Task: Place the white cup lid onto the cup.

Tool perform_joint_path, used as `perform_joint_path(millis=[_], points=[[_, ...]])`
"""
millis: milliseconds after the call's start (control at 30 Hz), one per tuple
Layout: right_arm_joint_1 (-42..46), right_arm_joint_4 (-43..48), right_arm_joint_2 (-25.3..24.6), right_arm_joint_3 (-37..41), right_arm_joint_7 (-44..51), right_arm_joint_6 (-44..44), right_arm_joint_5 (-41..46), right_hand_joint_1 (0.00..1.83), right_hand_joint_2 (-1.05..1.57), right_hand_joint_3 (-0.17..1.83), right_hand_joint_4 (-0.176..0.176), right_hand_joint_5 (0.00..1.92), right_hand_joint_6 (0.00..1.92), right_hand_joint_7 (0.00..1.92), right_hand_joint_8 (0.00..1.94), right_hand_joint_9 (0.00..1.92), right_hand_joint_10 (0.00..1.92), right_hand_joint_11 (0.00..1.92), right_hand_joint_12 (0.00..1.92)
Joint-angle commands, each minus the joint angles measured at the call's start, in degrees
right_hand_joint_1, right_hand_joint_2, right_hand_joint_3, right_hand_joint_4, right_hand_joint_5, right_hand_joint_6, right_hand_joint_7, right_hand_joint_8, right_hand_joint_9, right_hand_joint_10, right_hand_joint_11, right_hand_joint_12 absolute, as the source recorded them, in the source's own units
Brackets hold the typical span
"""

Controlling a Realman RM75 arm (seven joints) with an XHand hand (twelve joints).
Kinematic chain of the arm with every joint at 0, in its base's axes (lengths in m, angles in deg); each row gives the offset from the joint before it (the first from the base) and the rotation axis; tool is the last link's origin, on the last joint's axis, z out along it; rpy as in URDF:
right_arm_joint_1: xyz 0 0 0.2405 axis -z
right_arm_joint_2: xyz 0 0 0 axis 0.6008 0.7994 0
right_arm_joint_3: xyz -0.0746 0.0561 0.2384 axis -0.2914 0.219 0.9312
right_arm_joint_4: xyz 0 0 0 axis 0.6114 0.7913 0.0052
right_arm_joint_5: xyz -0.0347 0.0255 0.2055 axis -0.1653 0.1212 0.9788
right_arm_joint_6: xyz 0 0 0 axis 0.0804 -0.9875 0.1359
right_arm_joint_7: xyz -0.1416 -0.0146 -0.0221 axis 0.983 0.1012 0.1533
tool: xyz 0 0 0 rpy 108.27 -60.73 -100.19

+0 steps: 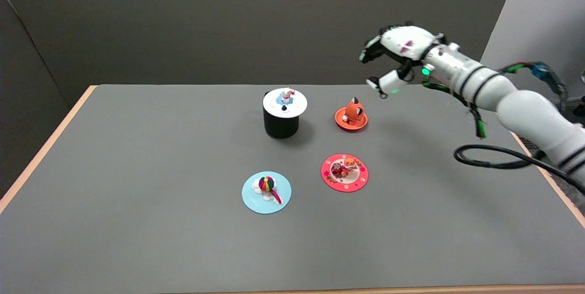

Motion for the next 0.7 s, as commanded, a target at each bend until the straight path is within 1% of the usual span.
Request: perform_joint_path(millis=[33,133,233,467,700], points=[[31.39,-8.82,0.28,30.93,-0.92,-5.38,-1.36,0.89,0.61,0.93,-0.063,0.79,0.29,0.83,0.21,0.77,0.22,0.34,0.98],[35.27,-10.15,-0.88,34.21,-0.98,-6.26,-1.36,0.89,0.61,0.93,-0.063,0.79,0.29,0.83,0.21,0.77,0.22,0.34,0.98],[36.97,-11.07,-1.47,34.9,-1.08,-6.42,-1.34,0.89,0.61,0.93,-0.062,0.79,0.29,0.83,0.21,0.77,0.22,0.34,0.97],[37.26,-10.65,-1.63,31.08,-4.17,-11.75,-0.54,0.88,0.62,0.92,-0.063,0.8,0.29,0.85,0.21,0.8,0.23,0.36,1.02],[36.55,-10.18,-1.39,28.3,-4.17,-13.17,-0.08,0.87,0.62,0.92,-0.067,0.8,0.28,0.85,0.21,0.81,0.23,0.36,1.04]])
